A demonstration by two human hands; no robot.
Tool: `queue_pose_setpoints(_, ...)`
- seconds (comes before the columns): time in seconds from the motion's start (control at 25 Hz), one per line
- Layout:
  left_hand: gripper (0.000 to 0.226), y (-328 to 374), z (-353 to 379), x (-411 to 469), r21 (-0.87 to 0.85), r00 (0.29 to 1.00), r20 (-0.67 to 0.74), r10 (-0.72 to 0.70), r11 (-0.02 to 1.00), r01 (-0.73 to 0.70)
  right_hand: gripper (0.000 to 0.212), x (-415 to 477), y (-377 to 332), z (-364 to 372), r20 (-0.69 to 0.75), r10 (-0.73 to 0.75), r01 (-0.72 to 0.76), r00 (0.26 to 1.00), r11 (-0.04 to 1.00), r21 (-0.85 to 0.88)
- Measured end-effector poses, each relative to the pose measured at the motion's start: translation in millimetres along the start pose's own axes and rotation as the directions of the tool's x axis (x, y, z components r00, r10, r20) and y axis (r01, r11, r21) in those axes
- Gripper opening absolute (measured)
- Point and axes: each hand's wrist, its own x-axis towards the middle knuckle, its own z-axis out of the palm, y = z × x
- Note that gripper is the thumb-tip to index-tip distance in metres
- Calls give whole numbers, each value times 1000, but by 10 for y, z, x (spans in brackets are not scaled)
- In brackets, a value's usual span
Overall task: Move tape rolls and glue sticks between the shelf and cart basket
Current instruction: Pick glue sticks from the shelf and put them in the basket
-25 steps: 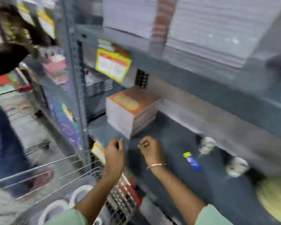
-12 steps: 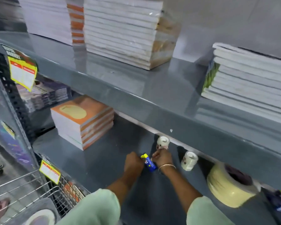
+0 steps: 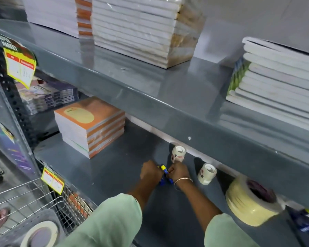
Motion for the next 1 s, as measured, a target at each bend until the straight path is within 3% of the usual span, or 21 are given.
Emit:
queue_pose_setpoints(0.2,28,-70,-20,-40,-38,1000,2,15,999,-15,25,-89,-51,-152,-21,34,-33,999,998,47)
queue_pose_setpoints(0.32,21,-211,-445,-46,-157,999,27,-29,987,33,12,-140,-278,-142,-21,8,-5,1000,987,163)
queue_pose_setpoints(0.44,26,-549,-1117,-68,-299,995,-89,-38,954,10,18,-71,-690,70,22,-71,66,997,978,199)
queue_pose_setpoints(0.56,31,-1158,-1832,-236,-377,958,-228,-172,923,76,12,-105,-1349,501,28,-158,140,987,931,337)
queue_pose_setpoints(0.76,28,-2597,-2683,-702,-515,813,-353,-463,821,244,20,-618,-2458,1545,192,-389,241,901,817,523)
queue_pose_setpoints(0.84,29,-3187,-2851,-981,-522,750,-349,-561,782,342,27,-887,-2776,2173,269,-456,295,848,829,475)
queue_pose_setpoints(1.0,47,-4131,-2810,-1381,-504,635,-361,-683,716,483,18,-1355,-2945,3187,488,-398,324,777,917,233)
